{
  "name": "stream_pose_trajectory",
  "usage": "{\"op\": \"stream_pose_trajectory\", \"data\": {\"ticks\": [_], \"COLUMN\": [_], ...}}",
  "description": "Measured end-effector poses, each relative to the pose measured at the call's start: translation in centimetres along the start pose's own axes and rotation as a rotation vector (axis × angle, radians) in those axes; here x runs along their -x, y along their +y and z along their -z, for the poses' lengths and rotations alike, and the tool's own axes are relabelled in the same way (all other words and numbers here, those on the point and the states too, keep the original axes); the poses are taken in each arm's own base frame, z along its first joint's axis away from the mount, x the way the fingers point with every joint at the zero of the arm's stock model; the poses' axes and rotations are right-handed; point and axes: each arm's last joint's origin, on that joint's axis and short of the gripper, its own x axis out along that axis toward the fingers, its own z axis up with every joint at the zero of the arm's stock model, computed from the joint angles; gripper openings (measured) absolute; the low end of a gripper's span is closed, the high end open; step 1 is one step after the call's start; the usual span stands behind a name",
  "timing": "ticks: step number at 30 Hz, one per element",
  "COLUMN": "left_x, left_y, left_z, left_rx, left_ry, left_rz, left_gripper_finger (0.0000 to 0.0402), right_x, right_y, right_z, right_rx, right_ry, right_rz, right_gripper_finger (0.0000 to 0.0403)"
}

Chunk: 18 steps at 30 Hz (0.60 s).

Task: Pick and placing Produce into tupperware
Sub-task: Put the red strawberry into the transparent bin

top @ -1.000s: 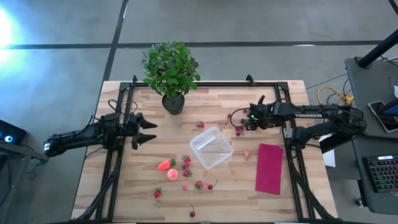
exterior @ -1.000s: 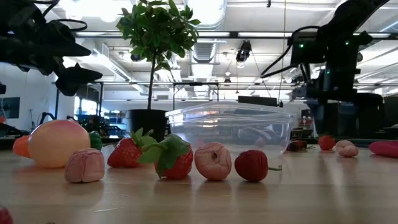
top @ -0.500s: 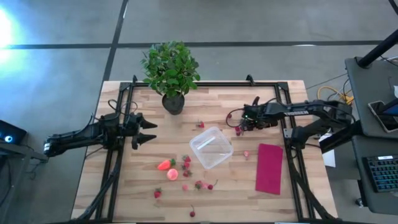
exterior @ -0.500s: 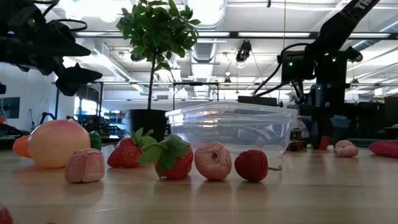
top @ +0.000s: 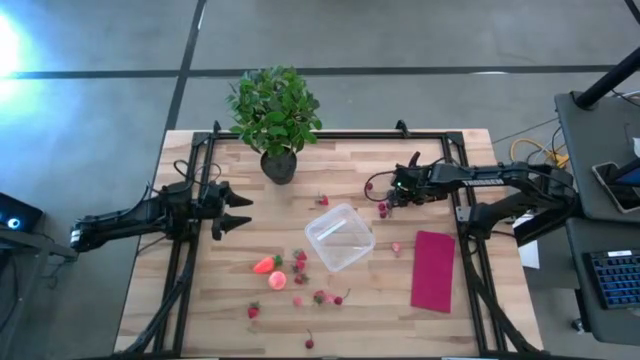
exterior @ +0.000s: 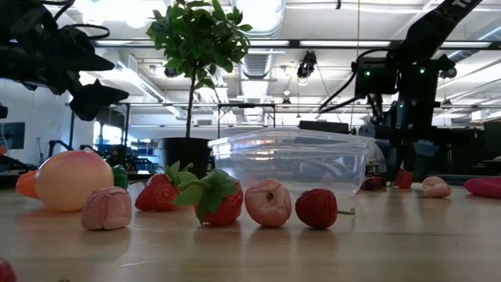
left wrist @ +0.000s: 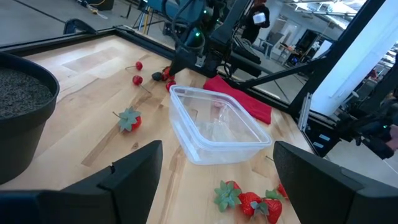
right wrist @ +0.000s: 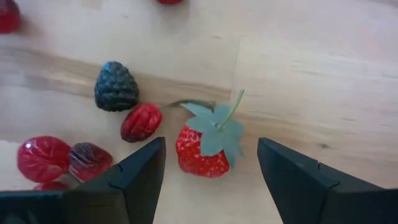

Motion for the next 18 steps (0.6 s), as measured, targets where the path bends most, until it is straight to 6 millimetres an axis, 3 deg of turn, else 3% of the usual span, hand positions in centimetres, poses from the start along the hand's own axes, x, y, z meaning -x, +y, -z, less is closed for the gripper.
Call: {"op": "stream_pose_trajectory", "data": {"ticks": [8, 18], "left_x": [0.0, 0.0], "left_y": [0.0, 0.0], "left_z": [0.0, 0.0], "left_rx": [0.0, 0.0], "left_ry": [0.0, 0.0], "left_rz": [0.0, 0.0], "left_gripper_finger": [0.0293, 0.0293], "right_x": [-0.73, -0.95], "right_y": [-0.01, 0.41], "right_z": [-0.37, -0.59], "right_rx": [-0.019, -0.046], "right_ry": [0.003, -0.001], "right_rz": [0.023, -0.016], "right_gripper_finger": [0.0241, 0.0172]}}
